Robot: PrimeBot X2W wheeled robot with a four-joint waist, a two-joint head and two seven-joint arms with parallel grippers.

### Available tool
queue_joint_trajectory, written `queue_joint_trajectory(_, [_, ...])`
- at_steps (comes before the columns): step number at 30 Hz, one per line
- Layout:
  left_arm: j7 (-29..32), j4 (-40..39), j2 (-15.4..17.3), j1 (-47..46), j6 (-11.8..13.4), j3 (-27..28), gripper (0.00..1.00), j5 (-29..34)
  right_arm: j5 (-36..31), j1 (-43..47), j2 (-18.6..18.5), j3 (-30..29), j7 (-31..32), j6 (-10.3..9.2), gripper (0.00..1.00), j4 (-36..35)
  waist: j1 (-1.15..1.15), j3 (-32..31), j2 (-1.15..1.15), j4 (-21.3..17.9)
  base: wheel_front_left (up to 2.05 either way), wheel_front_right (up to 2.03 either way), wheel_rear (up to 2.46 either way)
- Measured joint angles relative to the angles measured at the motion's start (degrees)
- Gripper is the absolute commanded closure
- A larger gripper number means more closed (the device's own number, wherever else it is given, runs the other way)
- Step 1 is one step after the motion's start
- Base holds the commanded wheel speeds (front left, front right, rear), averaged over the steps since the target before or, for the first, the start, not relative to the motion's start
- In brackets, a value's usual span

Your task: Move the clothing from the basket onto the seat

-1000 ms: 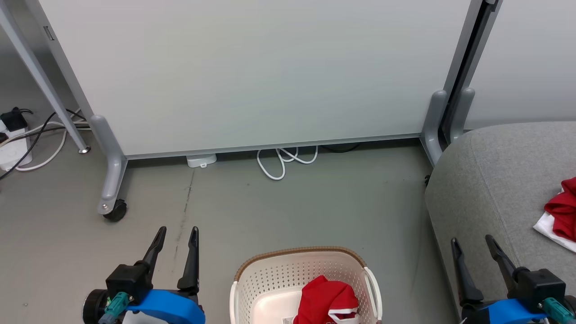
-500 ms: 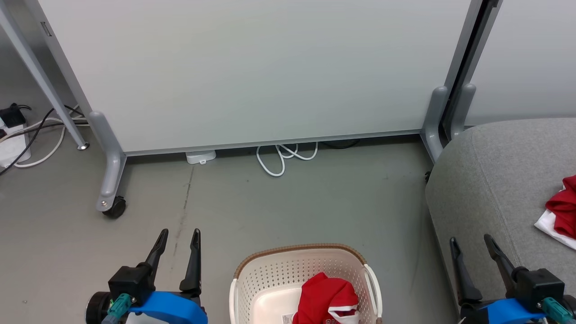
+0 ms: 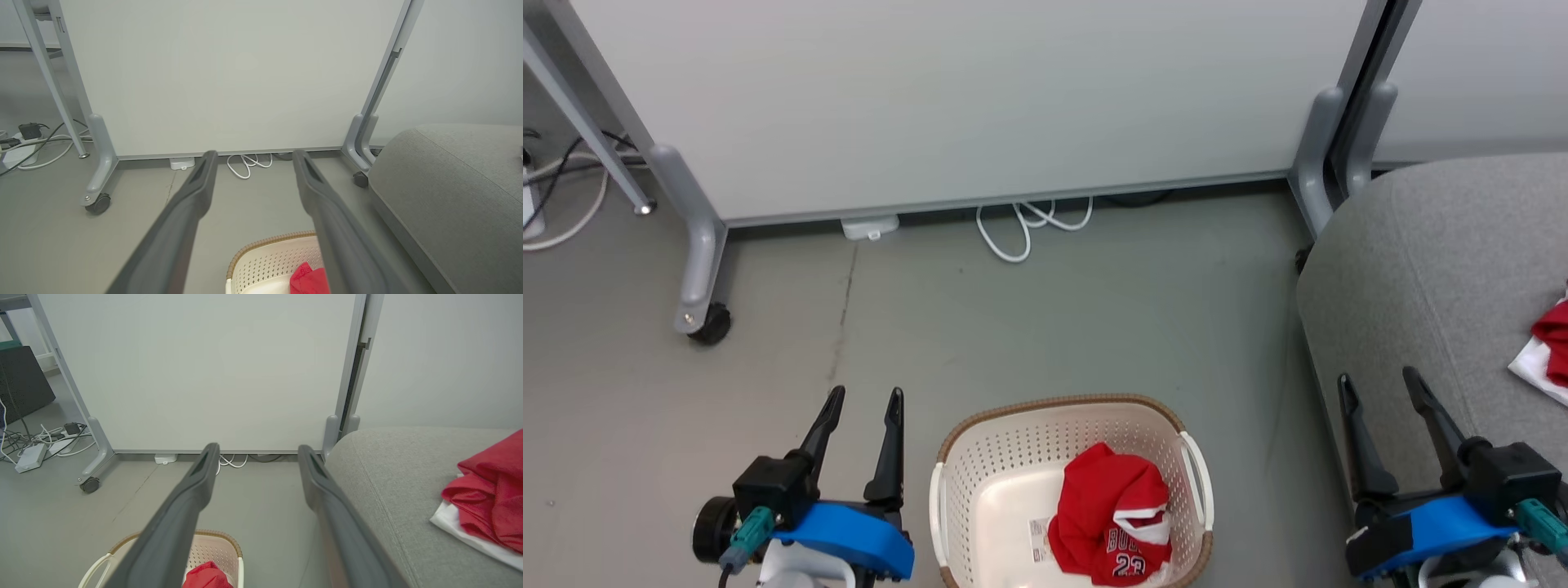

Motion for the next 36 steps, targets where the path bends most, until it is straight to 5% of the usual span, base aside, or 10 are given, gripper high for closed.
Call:
queue_joint_trajectory(19, [0.00, 3.78, -0.03, -16.05, 0.00, -10.24, 0.00, -0.07, -0.02, -14.79, 0.00, 2.67, -1.68, 0.00, 0.00, -6.21, 0.02, 25.31, 0.00, -4.81, 0.00, 0.00, 0.00])
queue_joint_trajectory(36, [0.00, 22.05, 1.54, -30.26, 0.00, -26.77, 0.00, -6.35, 1.70, -19.31, -0.02, 6.65, -4.32, 0.00, 0.00, -8.59, 0.01, 42.48, -0.01, -14.15, 0.00, 0.00, 0.00])
